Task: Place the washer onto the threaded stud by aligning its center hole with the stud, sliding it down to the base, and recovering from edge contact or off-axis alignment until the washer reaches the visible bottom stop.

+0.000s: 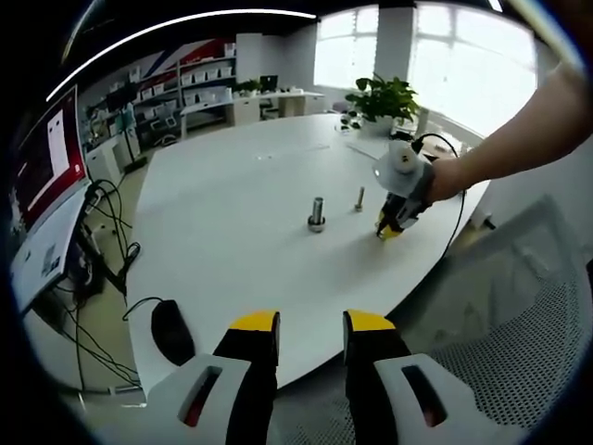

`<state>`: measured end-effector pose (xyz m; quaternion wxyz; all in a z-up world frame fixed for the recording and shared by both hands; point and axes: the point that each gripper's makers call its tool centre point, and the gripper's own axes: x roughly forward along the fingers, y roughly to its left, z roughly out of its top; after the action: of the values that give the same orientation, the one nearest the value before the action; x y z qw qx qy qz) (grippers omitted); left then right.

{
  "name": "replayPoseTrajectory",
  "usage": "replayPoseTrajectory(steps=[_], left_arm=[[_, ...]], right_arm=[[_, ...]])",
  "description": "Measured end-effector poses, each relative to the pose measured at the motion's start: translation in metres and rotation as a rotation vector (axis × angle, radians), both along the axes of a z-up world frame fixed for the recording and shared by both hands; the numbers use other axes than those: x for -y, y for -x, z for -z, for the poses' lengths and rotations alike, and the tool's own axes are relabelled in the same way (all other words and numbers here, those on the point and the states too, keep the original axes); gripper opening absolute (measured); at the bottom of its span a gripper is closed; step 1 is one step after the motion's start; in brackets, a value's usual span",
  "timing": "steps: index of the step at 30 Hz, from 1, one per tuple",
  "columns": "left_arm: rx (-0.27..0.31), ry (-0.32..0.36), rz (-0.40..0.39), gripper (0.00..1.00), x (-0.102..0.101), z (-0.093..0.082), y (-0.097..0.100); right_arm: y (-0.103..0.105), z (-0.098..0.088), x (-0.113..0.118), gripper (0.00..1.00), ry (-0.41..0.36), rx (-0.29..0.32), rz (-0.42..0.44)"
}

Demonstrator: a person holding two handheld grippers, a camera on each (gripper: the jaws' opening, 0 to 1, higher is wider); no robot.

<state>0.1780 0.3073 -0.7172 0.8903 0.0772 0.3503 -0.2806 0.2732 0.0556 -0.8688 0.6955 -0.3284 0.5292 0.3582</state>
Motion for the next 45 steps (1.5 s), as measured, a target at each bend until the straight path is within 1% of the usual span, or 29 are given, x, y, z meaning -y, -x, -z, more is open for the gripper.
replayPoseTrajectory(steps=[1, 3, 6, 8, 10, 15, 20, 27, 30, 36, 39, 42, 45], left_arm=[[0.001, 0.0, 0.0, 0.25, 0.0, 0.0, 0.0], [-0.002, 0.0, 0.002, 0.25, 0.0, 0.0, 0.0], [-0.003, 0.001, 0.005, 0.26, 0.0, 0.0, 0.001], [-0.005, 0.003, 0.006, 0.26, 0.001, 0.001, 0.001], [-0.006, 0.005, 0.008, 0.26, 0.001, 0.0, 0.001], [-0.004, 0.008, 0.008, 0.26, 0.002, 0.0, 0.001], [-0.005, 0.006, 0.006, 0.26, 0.001, 0.0, 0.001], [-0.003, 0.003, 0.004, 0.26, 0.0, 0.001, 0.0], [-0.004, 0.005, 0.003, 0.26, 0.0, 0.0, 0.0], [-0.002, 0.004, 0.001, 0.26, 0.0, 0.0, 0.0], [-0.002, 0.004, 0.0, 0.26, 0.0, 0.0, 0.0], [-0.001, 0.007, 0.0, 0.26, 0.0, 0.0, 0.0], [-0.003, 0.006, 0.001, 0.26, 0.0, 0.0, 0.0]], right_arm=[[0.001, -0.001, 0.0, 0.14, -0.018, 0.001, 0.023], [0.001, -0.001, 0.002, 0.14, -0.029, -0.003, 0.047], [-0.001, 0.0, 0.008, 0.14, -0.019, -0.003, 0.06], [-0.003, -0.005, 0.007, 0.14, -0.033, 0.007, 0.079], [-0.006, -0.01, 0.008, 0.14, -0.047, 0.015, 0.102], [-0.017, -0.021, 0.012, 0.14, -0.059, 0.04, 0.118], [-0.034, -0.03, 0.019, 0.14, -0.077, 0.074, 0.147], [-0.054, -0.043, 0.027, 0.14, -0.071, 0.115, 0.151], [-0.06, -0.051, 0.028, 0.14, -0.07, 0.134, 0.154], [-0.074, -0.061, 0.029, 0.14, -0.071, 0.174, 0.149], [-0.076, -0.065, 0.025, 0.14, -0.077, 0.183, 0.147], [-0.077, -0.069, 0.02, 0.14, -0.078, 0.212, 0.122], [-0.08, -0.07, 0.018, 0.14, -0.082, 0.226, 0.112]])
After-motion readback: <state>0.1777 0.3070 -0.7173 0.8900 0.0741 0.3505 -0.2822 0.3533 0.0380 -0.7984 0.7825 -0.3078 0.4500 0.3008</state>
